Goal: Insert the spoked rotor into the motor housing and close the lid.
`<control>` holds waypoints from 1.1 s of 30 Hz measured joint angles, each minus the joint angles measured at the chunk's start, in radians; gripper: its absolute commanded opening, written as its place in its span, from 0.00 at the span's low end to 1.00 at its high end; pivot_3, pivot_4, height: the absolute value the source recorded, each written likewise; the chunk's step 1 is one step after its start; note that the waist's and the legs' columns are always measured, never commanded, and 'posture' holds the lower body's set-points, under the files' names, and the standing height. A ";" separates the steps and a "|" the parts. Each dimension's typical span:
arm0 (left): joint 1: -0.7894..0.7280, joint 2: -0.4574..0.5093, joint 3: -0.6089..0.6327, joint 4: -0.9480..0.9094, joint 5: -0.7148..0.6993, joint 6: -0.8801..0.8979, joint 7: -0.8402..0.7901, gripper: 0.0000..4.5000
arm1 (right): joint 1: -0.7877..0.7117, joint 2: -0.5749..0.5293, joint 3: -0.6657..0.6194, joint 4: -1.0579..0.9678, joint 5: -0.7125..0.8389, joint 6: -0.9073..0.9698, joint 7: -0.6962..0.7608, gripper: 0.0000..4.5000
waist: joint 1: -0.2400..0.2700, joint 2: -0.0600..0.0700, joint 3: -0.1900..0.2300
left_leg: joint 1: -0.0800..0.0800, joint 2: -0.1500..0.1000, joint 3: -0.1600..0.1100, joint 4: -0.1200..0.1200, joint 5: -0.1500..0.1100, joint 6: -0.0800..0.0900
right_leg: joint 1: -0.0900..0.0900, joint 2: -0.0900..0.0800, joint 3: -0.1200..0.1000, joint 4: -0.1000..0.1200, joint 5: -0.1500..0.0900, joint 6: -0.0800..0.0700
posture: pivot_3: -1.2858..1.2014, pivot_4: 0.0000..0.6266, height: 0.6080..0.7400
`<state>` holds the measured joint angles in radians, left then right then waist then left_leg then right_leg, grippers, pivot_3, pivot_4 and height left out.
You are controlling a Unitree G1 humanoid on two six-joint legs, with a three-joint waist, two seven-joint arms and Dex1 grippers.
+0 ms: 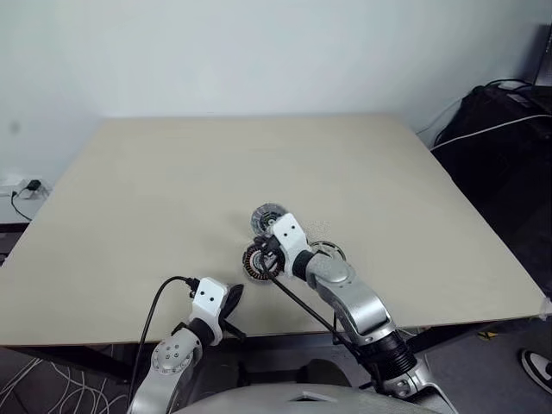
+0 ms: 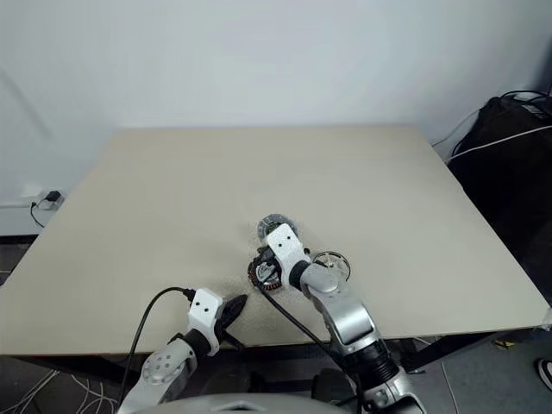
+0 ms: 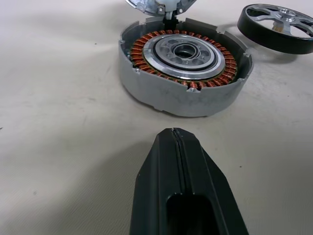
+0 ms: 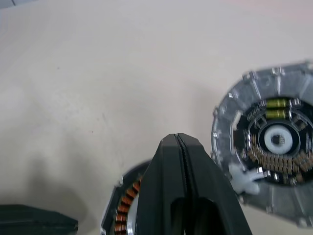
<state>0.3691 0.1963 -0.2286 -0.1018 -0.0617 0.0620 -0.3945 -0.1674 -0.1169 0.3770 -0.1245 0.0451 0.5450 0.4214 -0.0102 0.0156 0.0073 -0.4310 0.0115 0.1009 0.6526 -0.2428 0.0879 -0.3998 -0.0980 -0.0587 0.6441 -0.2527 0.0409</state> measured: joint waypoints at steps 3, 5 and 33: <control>0.001 0.000 0.000 0.000 0.000 0.000 0.000 0.00 | 0.015 -0.009 0.003 0.061 -0.006 -0.004 -0.004 0.01 | -0.001 0.000 0.000 | 0.000 0.000 0.000 0.000 0.000 0.000 | 0.000 0.000 0.000 0.000 0.000 0.000 | 0.52 0.00 1.00; 0.002 0.000 0.000 0.000 -0.001 0.000 0.000 0.00 | 0.035 -0.021 0.002 0.123 -0.013 -0.017 -0.008 0.01 | -0.001 0.000 0.000 | 0.000 0.000 0.000 0.000 0.000 0.000 | 0.000 0.000 0.000 0.000 0.000 0.000 | 0.52 0.00 1.00; 0.007 0.004 0.002 -0.004 -0.002 0.016 -0.008 0.00 | 0.045 0.001 0.001 0.151 -0.026 -0.059 -0.031 0.01 | -0.002 0.000 0.000 | 0.001 0.000 0.000 -0.001 0.000 0.000 | 0.000 0.000 0.000 0.000 0.000 0.000 | 0.52 0.00 1.00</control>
<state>0.3761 0.1999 -0.2269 -0.1053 -0.0639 0.0784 -0.4027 -0.1221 -0.1161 0.3776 0.0266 0.0196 0.4858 0.3899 -0.0119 0.0159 0.0069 -0.4300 0.0113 0.1011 0.6515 -0.2426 0.0875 -0.3999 -0.0979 -0.0585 0.6442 -0.2529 0.0406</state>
